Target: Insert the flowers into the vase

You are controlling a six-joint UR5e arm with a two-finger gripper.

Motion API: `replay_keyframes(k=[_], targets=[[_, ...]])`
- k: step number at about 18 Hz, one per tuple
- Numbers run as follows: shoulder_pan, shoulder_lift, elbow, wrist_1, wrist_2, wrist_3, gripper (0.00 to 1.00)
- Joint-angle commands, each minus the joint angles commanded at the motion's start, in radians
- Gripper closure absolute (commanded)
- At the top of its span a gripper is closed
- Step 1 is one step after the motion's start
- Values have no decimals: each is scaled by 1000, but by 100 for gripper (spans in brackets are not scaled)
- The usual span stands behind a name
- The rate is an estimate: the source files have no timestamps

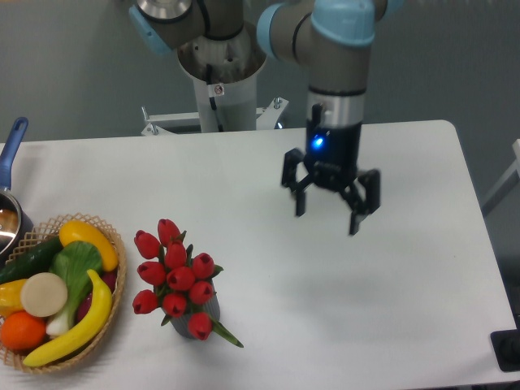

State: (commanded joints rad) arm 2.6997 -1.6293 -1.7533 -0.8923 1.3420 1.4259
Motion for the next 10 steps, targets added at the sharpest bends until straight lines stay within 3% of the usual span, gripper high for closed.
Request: replay_keyframes(k=[6, 10], targets=[[127, 95, -2, -240, 29, 324, 0], [146, 109, -11, -254, 28, 370, 0]])
